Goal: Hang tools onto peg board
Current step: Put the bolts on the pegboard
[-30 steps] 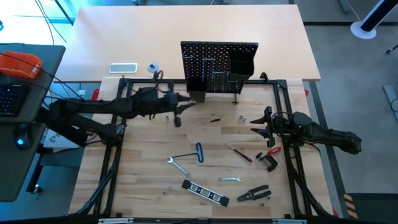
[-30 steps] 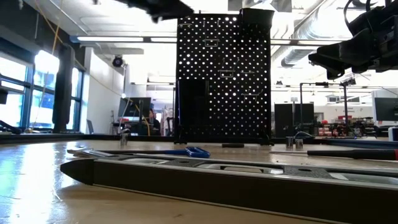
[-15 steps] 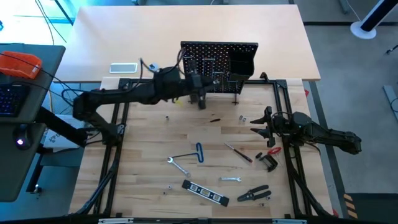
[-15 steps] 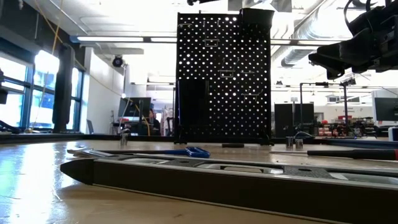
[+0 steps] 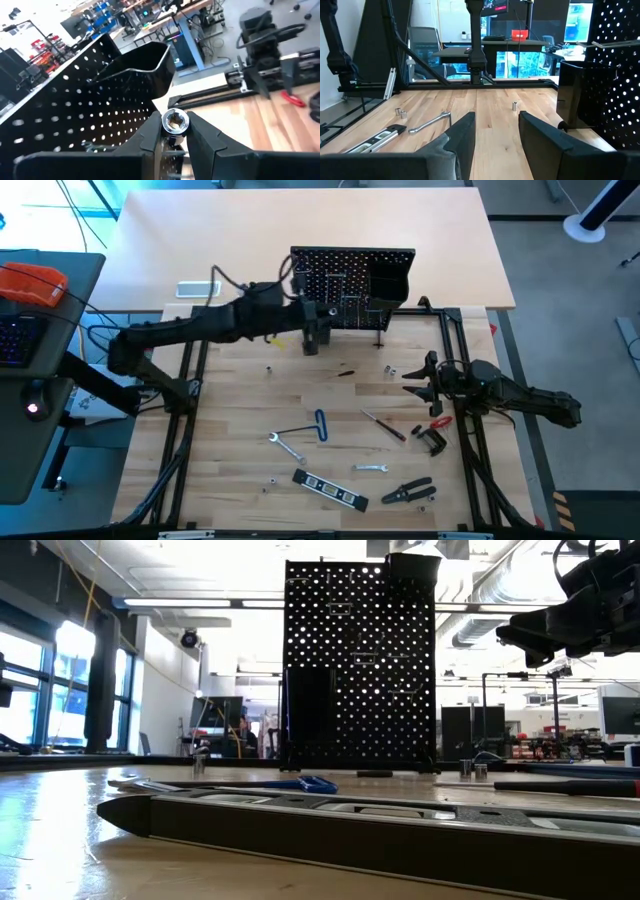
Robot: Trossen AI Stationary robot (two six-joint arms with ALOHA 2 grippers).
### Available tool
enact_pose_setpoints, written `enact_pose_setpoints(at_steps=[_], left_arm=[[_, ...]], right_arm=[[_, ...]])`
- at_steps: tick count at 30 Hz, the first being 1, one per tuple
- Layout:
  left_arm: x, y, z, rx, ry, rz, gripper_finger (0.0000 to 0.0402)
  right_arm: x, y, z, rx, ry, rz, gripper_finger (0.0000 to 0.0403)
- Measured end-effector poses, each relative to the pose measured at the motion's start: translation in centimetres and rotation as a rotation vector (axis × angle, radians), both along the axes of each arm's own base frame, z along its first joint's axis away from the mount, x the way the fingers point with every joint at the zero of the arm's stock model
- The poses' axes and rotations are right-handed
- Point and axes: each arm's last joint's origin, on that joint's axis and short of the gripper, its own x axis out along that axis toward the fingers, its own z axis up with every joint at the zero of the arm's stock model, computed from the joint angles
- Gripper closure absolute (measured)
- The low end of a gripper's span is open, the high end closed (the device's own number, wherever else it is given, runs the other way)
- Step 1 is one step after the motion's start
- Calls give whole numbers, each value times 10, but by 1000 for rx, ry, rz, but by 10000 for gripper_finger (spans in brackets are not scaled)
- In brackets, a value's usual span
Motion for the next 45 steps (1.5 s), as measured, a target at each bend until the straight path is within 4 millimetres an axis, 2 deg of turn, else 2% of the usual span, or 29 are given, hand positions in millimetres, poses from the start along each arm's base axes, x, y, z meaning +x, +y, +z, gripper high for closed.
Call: enact_pose_setpoints(at_steps=[5,9,15,17,20,24,26,29,37,45], left_arm=[[-25,-14,10,-38,51,-16,345],[-39,-22,6,-91,153,-14,345],[-50,-34,-2,-135,262,30,345],[-51,-39,-4,-145,264,16,345],[-54,-44,-12,-154,243,-7,345],[-62,-45,-26,-203,192,-44,345],[-65,-44,-35,-240,148,-75,345],[-67,-44,-50,-305,91,-148,345],[-52,-42,-93,-463,5,-336,346],[-27,-22,-115,-631,-51,-451,346]], right_arm=[[0,0,0,0,0,0,256],[0,0,0,0,0,0,256],[0,0,1,0,-14,-5,256],[0,0,6,-16,-63,-8,256],[-3,0,22,-41,-229,-4,256],[-11,2,42,46,-446,29,256],[-13,2,47,123,-504,32,256],[-16,2,52,116,-564,17,256],[-6,-1,49,-172,-483,-83,256],[23,5,76,-522,-343,-59,256]])
